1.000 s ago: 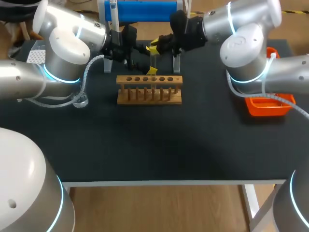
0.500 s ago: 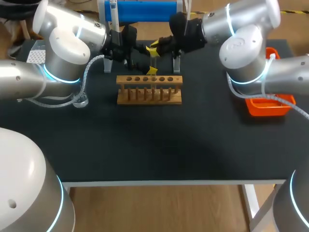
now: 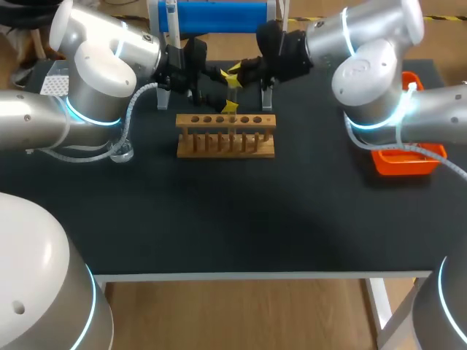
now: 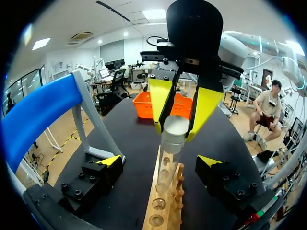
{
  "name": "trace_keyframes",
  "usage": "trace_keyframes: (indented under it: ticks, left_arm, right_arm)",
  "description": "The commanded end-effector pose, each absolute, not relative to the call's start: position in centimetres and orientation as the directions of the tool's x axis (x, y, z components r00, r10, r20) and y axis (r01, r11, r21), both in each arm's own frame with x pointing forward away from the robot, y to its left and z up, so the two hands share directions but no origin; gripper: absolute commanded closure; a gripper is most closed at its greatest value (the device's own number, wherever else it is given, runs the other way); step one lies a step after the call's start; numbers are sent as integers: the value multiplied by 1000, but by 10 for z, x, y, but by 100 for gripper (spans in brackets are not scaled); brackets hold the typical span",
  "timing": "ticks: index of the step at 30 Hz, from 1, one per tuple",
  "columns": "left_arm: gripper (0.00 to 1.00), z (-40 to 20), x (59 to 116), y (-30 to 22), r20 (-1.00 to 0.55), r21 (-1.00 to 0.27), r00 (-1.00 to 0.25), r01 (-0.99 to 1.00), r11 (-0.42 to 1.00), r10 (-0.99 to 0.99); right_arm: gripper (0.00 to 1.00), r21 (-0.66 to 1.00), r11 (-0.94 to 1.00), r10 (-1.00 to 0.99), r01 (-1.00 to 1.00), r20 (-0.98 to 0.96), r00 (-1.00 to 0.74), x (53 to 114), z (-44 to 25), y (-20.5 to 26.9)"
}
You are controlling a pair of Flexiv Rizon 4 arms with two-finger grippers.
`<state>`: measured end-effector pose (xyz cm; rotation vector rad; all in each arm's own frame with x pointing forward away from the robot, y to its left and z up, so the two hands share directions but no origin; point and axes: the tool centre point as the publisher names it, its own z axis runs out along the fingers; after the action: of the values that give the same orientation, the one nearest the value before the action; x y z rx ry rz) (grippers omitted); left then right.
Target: Invert the test tube, pick up the pipette, mount the tip to pipette, aspirate from beaker and dispense into the tube, eject the tip, return the pipette, and cap with the stopper.
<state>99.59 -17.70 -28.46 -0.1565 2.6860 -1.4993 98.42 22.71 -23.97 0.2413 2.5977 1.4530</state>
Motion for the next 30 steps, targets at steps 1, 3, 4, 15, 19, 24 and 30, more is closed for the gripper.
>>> trace_keyframes:
  ticks: [1,3,4,15,19,24,30]
  left_arm:
    - [0,-285,996,-177,-3,-852,-993,-58,520,-116]
    - [0,-285,996,-177,-3,-852,-993,-58,520,-116]
    - [0,-285,996,-177,-3,-852,-993,-58,520,-116]
    - [0,-285,996,-177,-3,-852,-993,-58,520,-116]
    - [0,-285,996,-177,-3,-852,-993,-58,520,-116]
    - [0,-285,996,-177,-3,-852,-993,-58,520,-116]
    - [0,-285,996,-177,-3,-852,-993,-58,520,-116]
  right_arm:
    - [100,850,522,216,71,-51,-975,984,-253,225]
    - [58,851,520,218,74,-48,-975,984,-253,224]
    - [38,854,515,219,74,-47,-975,984,-252,224]
    - [0,913,403,197,62,-21,-980,988,-233,215]
    - [0,937,345,173,50,-11,-985,989,-226,212]
    - [0,968,246,110,54,28,-994,986,-217,209]
    - [0,985,162,65,56,46,-997,982,-210,212]
